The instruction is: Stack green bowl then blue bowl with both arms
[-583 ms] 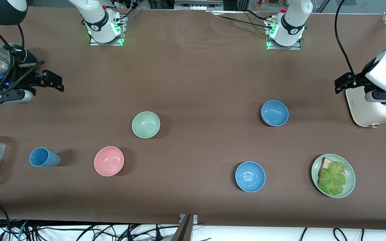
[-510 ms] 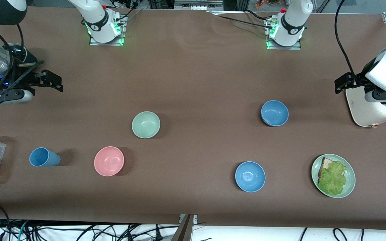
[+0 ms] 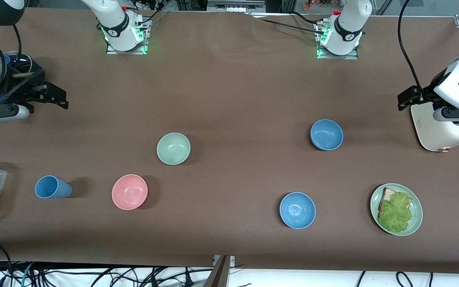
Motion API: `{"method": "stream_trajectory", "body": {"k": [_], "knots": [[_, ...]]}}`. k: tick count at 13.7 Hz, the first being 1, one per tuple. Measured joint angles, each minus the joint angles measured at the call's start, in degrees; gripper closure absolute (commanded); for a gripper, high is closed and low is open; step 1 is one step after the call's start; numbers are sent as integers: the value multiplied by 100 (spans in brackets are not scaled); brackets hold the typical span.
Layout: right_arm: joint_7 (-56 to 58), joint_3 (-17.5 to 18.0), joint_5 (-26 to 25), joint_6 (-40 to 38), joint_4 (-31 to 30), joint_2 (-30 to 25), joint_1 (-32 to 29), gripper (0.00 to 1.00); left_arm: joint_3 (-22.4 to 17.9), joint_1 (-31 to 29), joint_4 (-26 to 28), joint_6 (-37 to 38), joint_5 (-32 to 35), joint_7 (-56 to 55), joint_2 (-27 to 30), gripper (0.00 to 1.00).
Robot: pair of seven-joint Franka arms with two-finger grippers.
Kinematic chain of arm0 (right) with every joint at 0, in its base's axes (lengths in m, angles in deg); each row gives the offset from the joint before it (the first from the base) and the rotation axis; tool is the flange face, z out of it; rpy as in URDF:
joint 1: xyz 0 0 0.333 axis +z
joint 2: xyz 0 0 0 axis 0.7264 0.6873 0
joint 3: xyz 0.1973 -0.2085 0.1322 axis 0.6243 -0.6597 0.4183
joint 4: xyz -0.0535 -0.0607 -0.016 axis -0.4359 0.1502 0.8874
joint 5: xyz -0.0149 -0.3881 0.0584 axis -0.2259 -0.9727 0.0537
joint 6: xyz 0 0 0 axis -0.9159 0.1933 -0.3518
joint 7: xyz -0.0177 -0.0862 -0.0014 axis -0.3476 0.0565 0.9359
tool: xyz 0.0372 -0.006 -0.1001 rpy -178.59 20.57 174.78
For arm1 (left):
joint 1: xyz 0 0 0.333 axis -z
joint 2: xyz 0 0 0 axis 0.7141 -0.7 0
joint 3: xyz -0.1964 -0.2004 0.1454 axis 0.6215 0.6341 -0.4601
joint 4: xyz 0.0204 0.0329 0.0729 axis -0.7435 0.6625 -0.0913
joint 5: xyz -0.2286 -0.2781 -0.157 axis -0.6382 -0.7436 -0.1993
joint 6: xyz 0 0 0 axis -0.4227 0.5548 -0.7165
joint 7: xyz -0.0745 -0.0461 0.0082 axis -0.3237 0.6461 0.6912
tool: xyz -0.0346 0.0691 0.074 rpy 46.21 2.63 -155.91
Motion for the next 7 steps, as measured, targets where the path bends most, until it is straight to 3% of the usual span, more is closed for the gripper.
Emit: {"method": "stream_trajectory", "body": {"k": [7], "knots": [[93,38,-1,-243,0,-3,5,0,2,0,0,5,0,0,0,0]]}}
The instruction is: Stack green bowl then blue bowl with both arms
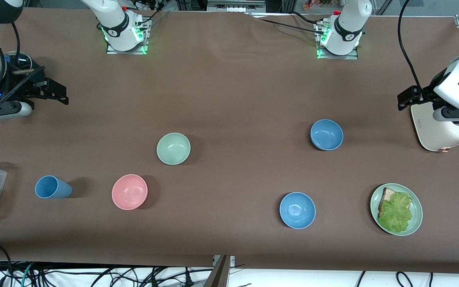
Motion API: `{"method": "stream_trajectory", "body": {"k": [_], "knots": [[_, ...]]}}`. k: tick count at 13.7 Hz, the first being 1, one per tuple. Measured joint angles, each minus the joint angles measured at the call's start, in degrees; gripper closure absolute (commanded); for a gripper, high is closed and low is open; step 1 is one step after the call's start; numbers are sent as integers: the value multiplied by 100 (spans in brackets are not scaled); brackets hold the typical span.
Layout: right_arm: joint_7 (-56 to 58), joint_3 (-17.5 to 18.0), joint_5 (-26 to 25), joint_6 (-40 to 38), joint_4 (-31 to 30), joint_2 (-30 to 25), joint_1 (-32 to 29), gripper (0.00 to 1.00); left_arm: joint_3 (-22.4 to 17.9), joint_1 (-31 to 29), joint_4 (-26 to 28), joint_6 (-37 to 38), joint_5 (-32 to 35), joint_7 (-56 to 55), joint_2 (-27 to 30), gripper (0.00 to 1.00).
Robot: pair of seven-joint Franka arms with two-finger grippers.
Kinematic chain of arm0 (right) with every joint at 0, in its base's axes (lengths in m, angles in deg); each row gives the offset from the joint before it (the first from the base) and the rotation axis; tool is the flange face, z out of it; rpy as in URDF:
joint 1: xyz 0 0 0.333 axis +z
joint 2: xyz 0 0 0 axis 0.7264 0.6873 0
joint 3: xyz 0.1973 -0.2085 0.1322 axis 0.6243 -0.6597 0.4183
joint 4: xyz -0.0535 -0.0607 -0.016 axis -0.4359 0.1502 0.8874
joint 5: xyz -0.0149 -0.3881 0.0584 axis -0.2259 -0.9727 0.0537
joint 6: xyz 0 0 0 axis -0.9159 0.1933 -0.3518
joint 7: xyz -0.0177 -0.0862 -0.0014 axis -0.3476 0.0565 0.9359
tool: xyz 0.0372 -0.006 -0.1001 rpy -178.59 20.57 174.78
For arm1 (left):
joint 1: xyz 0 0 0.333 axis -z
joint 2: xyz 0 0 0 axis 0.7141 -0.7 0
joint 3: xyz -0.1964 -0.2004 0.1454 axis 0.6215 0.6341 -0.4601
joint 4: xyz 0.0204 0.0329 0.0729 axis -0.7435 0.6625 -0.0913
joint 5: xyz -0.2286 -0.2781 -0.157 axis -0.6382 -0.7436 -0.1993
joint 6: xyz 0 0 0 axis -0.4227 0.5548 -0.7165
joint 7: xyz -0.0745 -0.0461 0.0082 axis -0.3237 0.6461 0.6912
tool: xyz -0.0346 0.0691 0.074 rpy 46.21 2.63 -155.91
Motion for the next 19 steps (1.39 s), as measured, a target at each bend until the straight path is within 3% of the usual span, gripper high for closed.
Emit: {"method": "stream_trajectory", "body": {"k": [19], "knots": [[6,5,2,-14,-103,6,0,0,-24,-106,0,56,0,4,0,0]]}}
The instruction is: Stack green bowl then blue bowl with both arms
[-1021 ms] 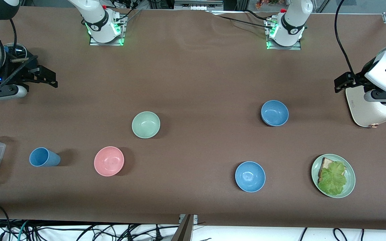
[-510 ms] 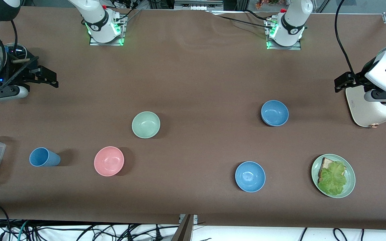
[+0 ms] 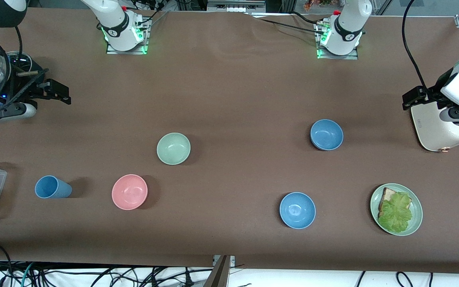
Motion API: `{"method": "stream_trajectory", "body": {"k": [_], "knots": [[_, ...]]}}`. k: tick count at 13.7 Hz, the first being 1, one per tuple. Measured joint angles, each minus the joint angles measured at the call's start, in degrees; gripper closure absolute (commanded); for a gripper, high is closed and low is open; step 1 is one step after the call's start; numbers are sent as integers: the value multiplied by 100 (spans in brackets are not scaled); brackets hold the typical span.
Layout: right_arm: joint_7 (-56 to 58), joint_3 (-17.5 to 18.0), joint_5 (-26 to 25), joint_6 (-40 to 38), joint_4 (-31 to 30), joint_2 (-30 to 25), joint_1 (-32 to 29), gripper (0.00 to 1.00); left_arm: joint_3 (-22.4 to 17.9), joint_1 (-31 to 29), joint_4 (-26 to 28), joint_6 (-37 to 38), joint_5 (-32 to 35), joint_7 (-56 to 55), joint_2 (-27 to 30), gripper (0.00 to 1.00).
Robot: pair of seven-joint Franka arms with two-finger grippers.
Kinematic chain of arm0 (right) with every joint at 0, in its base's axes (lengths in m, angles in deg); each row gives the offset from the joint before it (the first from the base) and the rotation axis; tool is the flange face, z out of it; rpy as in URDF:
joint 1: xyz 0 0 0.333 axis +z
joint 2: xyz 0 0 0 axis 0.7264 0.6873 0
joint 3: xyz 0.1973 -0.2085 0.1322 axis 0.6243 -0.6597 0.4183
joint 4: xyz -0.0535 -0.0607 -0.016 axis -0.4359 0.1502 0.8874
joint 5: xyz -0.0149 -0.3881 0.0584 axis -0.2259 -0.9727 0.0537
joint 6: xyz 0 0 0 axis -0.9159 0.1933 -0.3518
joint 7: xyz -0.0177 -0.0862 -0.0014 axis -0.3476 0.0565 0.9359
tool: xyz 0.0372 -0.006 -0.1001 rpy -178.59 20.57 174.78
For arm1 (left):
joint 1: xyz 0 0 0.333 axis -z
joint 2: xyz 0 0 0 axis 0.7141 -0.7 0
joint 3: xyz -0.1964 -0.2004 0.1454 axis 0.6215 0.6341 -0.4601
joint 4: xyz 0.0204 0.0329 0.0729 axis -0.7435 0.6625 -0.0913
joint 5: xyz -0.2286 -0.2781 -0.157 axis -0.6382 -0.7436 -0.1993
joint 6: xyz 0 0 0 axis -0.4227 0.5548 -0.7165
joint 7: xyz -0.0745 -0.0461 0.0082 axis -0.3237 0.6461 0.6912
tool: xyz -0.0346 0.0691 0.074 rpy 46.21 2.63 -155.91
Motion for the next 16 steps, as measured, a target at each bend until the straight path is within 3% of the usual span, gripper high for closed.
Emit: {"method": "stream_trajectory", "body": {"k": [7,10,14,16], "knots": [[0,84,4,196,-74,-1,5,0,121,6,-11,24,0,0,4,0],[-49,280,84,610,-460,5,9,0,139,12,-63,24,0,0,7,0],[-775,951,174,2633,-1829,216,36,0,318,72,-235,24,-2,0,17,0],[-1172,1166,174,3675,-2329,609,210,0,333,78,-242,62,-2,0,16,0]]}}
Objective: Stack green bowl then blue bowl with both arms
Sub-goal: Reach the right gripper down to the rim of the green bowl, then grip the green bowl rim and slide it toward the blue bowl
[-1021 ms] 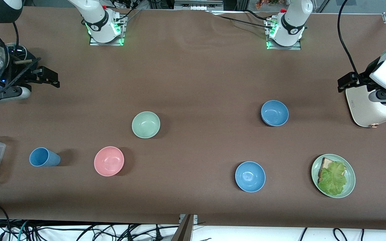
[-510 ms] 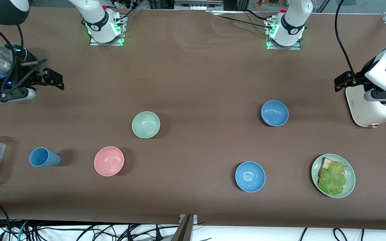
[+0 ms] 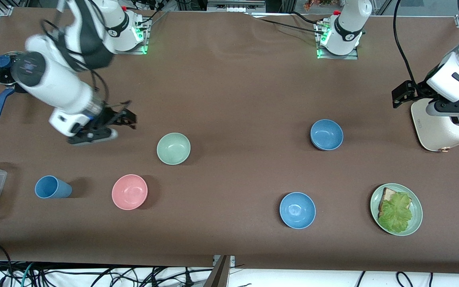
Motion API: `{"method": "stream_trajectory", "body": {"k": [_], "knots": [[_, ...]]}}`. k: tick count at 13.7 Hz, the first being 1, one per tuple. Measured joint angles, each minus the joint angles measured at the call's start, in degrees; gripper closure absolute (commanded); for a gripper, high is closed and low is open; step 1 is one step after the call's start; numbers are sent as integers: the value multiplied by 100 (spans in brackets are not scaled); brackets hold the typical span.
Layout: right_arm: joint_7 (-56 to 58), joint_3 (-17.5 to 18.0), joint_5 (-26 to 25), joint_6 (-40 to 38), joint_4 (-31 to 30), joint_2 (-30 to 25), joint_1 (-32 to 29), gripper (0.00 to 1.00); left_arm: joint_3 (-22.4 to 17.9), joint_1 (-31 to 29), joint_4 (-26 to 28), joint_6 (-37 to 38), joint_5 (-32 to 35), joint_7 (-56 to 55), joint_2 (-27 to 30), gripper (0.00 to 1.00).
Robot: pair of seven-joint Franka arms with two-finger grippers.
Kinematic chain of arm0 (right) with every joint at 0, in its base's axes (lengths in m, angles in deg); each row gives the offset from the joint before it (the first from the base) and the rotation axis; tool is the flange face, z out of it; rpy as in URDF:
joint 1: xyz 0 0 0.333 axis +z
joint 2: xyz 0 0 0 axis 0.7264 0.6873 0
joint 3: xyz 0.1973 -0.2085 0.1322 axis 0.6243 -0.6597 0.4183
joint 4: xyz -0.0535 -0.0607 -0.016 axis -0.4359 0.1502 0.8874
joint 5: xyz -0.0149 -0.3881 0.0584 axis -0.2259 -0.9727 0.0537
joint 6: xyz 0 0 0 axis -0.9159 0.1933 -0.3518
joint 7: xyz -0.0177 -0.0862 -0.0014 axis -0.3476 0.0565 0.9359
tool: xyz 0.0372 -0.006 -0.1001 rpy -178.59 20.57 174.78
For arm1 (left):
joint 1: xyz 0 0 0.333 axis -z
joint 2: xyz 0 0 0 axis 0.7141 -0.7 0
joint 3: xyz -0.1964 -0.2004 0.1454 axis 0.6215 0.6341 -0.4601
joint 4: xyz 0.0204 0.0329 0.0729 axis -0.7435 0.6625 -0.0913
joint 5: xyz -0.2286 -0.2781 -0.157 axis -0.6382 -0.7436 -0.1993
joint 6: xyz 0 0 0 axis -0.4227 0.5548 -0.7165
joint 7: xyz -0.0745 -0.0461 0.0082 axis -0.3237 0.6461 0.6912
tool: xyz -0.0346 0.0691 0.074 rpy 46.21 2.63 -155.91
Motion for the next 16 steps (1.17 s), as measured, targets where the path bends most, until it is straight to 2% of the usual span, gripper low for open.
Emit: {"method": "stream_trajectory", "body": {"k": [4,7,8,9,12,13,16], "knots": [[-260,14,-1,1443,-147,1094,311,0,-17,-4,-4,112,0,0,-9,0],[-261,-10,-3,2344,-374,1604,315,2,-17,-5,-5,117,0,0,-9,0],[-261,-26,-4,2617,-528,1690,315,7,-16,-5,-5,117,0,0,-9,0],[-261,-41,-5,2772,-646,1736,315,20,-16,-5,-5,117,0,0,-9,0],[-261,-55,-5,2834,-715,1727,315,86,-23,-11,-5,127,0,0,-9,0],[-261,-55,-5,2834,-715,1724,315,100,-24,-11,-5,131,0,0,-10,0],[-453,-54,-5,2834,-715,1724,332,100,-26,-20,-5,176,0,0,-10,0]]}}
